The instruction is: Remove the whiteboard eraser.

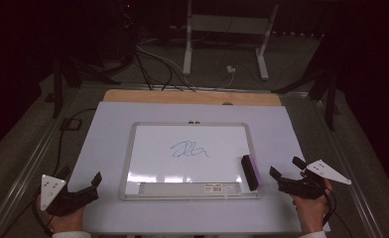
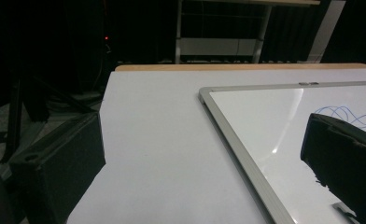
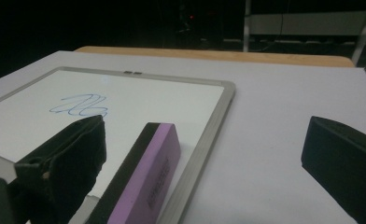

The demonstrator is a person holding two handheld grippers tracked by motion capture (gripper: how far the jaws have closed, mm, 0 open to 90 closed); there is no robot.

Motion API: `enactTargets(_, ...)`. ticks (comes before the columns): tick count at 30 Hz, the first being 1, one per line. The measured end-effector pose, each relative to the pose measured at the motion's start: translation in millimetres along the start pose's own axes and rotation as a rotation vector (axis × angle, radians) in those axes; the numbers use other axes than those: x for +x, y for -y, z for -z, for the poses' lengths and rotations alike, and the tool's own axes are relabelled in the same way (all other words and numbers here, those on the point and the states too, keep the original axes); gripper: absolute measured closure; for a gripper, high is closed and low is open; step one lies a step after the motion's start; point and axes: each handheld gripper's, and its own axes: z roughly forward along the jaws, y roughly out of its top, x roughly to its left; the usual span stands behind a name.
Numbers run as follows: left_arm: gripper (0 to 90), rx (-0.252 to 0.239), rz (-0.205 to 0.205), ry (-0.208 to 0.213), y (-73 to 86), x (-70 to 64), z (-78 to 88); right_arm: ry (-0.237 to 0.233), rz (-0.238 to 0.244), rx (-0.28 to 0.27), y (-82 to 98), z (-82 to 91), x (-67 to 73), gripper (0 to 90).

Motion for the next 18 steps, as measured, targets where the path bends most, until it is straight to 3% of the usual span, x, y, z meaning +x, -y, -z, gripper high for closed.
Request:
enactTargets(10,0.5,0.007,-0.006,0.000,0.9,-1.1,-1.8,-0.018,-0.001,0.090,-7.8,-11.1,0.5,0.5)
enactTargets(18,0.5,0.012,-0.009,0.001,1.5,-1.7,-2.3,-0.039,-0.004,0.124,-11.3,-21.8,4.0,0.4)
